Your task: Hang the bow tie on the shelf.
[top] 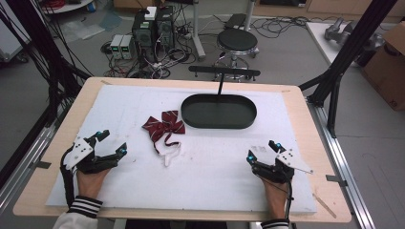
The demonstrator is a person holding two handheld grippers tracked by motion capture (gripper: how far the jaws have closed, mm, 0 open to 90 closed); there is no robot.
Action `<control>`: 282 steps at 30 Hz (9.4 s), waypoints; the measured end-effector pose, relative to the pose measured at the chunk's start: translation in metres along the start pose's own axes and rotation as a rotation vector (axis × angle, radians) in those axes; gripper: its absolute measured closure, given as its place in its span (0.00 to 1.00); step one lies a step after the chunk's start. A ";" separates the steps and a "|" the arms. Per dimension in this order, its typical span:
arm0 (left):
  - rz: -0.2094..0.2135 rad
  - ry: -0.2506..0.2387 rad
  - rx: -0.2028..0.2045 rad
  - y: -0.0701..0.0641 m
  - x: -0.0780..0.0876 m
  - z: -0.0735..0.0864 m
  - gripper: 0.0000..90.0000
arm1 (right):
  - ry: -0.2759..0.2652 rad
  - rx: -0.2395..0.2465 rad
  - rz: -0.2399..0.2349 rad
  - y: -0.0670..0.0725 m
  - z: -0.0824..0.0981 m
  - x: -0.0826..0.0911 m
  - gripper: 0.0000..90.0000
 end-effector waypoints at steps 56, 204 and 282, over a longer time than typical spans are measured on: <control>0.138 0.171 -0.222 -0.048 -0.014 -0.036 0.19 | 0.017 0.010 0.005 0.000 0.001 -0.002 0.12; 0.371 0.331 -0.117 -0.102 -0.081 -0.101 0.95 | 0.000 -0.007 0.029 -0.003 0.000 0.000 0.12; 0.531 0.260 -0.068 -0.164 -0.221 -0.190 0.95 | -0.015 -0.037 0.020 -0.005 -0.001 0.001 0.12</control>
Point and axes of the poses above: each handheld gripper's, and its own axes: x roughly backward along the jaws, z roughly out of its underside, y roughly to its left, the point moved 10 cm from there along -x, roughly forward along the jaws, and after that the axes turned 13 degrees about -z, right-handed, at the moved point
